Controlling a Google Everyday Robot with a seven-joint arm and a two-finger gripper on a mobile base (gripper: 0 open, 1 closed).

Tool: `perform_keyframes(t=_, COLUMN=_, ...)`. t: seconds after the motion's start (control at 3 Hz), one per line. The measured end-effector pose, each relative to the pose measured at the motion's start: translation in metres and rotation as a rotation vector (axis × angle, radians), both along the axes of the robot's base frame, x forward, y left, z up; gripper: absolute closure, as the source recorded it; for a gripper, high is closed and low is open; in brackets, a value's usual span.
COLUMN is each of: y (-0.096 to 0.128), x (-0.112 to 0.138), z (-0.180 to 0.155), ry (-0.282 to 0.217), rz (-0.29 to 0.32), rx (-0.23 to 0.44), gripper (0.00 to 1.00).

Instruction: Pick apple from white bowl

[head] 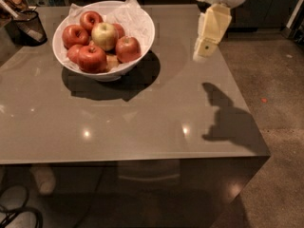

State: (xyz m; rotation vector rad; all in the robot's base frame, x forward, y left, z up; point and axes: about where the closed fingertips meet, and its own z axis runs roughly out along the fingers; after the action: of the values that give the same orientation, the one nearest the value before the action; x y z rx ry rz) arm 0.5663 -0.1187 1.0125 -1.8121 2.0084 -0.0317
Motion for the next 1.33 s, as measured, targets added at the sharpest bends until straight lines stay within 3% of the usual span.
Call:
perform_keyframes(t=0.67, y=0.017, x=0.014, z=0.002, ry=-0.032, rz=0.023, rx=0.044, gripper=0.0)
perform_keyframes(t=1.0, y=0.04, x=0.032, z=-0.002, ry=-0.022, rz=0.072, rx=0.073, gripper=0.1)
perform_keyframes(t=1.33, y=0.059, x=0.049, z=-0.008, ry=-0.005, rz=0.115, rx=0.088, gripper=0.09)
